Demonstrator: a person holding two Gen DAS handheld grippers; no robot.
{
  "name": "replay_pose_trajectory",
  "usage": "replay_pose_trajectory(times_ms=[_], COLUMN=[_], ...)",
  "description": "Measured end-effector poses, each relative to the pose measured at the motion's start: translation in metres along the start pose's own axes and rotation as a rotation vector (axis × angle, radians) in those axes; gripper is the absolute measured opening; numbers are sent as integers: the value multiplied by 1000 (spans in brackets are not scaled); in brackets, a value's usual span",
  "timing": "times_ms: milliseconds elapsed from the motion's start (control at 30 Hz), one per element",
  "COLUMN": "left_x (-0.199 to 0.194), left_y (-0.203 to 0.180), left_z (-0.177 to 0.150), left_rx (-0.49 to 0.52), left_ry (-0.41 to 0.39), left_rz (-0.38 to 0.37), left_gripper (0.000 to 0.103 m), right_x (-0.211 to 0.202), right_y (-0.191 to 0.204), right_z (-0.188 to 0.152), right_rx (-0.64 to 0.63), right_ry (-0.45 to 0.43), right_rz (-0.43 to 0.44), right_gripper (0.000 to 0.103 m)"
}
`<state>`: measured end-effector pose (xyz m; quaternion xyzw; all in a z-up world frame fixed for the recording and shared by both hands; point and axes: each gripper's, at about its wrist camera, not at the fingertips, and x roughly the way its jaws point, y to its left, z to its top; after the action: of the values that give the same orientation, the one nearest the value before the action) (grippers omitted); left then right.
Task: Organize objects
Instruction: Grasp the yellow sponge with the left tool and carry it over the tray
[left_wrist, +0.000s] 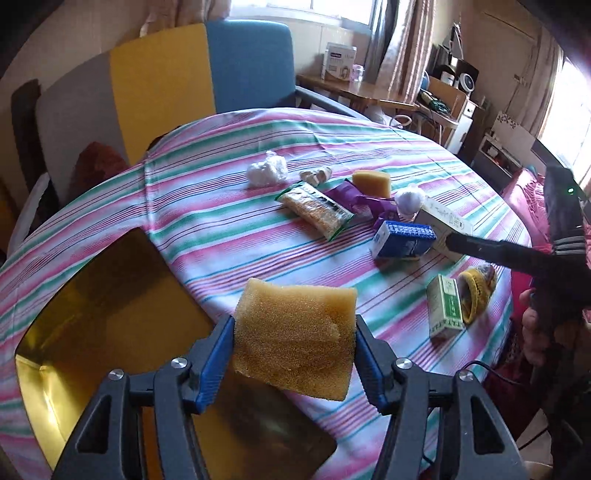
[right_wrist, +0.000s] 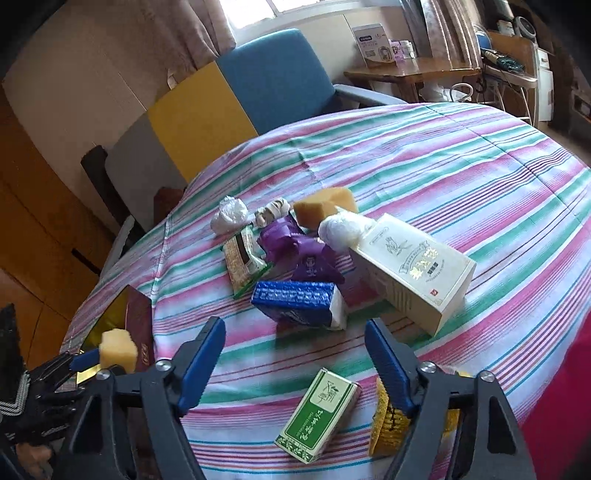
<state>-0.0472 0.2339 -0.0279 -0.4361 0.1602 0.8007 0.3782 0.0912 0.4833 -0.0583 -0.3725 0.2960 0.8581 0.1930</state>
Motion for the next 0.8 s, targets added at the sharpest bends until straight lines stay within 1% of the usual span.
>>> replay_pose_trajectory(times_ms=[67,100,167,267,300,367,400,433,567,633,800], left_x=[-11,-17,-26,-33,-34,-35,-34,-34,-26,-21,-10], left_y=[10,18,38,77,87,116,129,142,195,213,232], left_z=[-11,-17,-26,-39,-43,-51,-54,-57,-63,-64,-59], left_rx=[-26,-47,-97,-204,-231,-298,-327,-351,-440,-471,-489], left_ry=[-9,-13,-16,-9,-5,6,10,14,45,59,60], left_rz=[18,29,50,101,119,168,192,211,288,307,344], left_gripper=[62,63,63,63,63,62,62,63,62,62,63], right_x=[4,5,11,23,28,33,35,35,34,34,35], right_y=[5,7,13,12,11,10,10,12,16,18,21], right_z=[-10,-15,-26,-34,-37,-38,-39,-40,-41,-43,-43], right_rx=[-19,-31,-65,-83,-82,-91,-103,-114,-157,-165,-178], right_ry=[42,61,103,161,179,196,197,193,184,177,171], right_rz=[-24,-34,-84,-155,-167,-187,-195,-199,-207,-197,-184], right_gripper=[67,67,65,61,57,42,39,32,31,31,31])
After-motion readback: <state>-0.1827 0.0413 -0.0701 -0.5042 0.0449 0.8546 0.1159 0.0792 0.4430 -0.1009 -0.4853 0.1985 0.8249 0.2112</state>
